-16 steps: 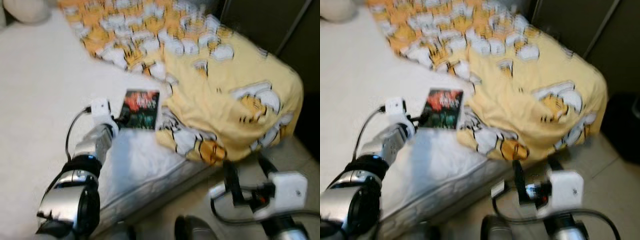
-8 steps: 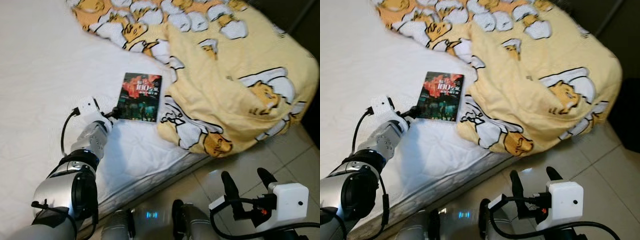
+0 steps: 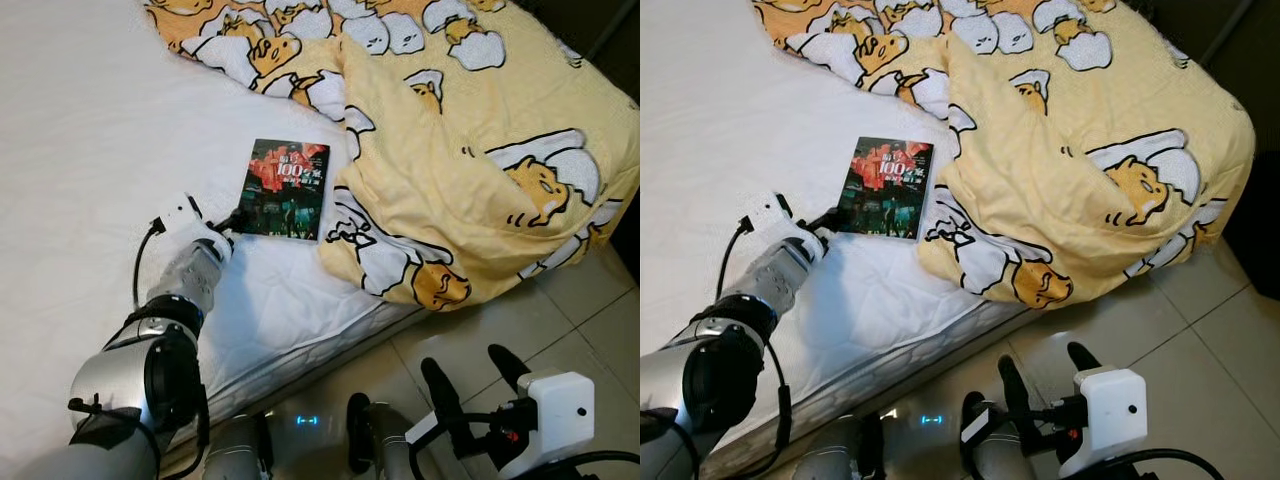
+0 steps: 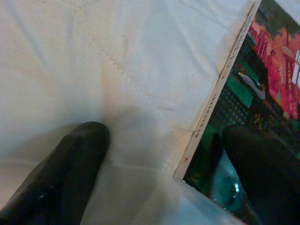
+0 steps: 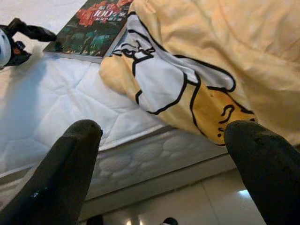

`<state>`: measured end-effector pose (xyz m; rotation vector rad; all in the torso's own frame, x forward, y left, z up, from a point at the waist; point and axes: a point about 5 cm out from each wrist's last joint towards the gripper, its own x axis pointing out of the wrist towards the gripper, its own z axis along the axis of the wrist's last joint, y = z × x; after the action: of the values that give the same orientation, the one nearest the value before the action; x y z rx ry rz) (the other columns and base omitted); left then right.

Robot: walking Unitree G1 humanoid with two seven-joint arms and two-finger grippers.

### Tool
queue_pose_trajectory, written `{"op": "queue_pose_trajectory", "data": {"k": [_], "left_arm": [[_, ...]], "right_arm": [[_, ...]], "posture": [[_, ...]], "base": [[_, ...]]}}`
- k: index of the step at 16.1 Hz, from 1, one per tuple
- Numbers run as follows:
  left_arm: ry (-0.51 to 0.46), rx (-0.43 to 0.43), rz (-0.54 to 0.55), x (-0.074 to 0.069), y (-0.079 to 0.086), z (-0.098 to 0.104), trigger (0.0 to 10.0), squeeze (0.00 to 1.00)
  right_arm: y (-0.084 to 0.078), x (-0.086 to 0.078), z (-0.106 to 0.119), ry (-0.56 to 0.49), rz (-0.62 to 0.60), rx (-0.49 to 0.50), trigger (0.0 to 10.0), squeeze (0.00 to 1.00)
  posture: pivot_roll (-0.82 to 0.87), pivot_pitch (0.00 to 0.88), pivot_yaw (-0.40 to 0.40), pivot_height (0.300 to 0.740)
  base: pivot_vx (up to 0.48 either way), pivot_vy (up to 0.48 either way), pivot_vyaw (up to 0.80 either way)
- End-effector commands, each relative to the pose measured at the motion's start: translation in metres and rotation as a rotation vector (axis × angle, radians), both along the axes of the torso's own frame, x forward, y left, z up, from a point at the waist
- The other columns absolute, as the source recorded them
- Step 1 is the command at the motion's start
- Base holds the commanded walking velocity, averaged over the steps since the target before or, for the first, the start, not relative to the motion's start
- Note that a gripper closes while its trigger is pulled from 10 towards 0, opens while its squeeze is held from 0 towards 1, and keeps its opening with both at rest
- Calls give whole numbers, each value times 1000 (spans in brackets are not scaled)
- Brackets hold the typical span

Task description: Clean up the room

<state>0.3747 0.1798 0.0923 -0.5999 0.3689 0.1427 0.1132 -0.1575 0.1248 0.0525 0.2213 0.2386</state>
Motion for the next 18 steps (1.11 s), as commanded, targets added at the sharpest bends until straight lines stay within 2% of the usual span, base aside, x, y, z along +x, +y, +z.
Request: {"op": "queue_pose_trajectory", "data": {"k": [1,7,10,16,18], "left_arm": [[75,-65,-66,-7,-19,-16,10000,0],[69,-152,-175,-5,-45,-12,10000,0],[49,-248,-177,-3,-52,-7,10000,0],[-11,-134,-362,-4,-69,-3,10000,0],[-74,-51,-364,2,-63,8,10000,0]], "right_arm": [[-2,-4,-4,39,-2,7,10000,0],[-2,-6,-8,66,48,3,10000,0],[-1,-5,-9,69,53,7,10000,0],[-2,-7,-13,79,58,3,10000,0],[-1,-7,-15,82,62,1,10000,0]], "posture": [[-296,298,-23,710],[-287,299,-25,710],[-287,298,-21,710],[-276,294,-11,710],[-268,288,-8,710]], "base": [[0,0,0],[0,0,0],[0,0,0],[0,0,0],[0,0,0]]}}
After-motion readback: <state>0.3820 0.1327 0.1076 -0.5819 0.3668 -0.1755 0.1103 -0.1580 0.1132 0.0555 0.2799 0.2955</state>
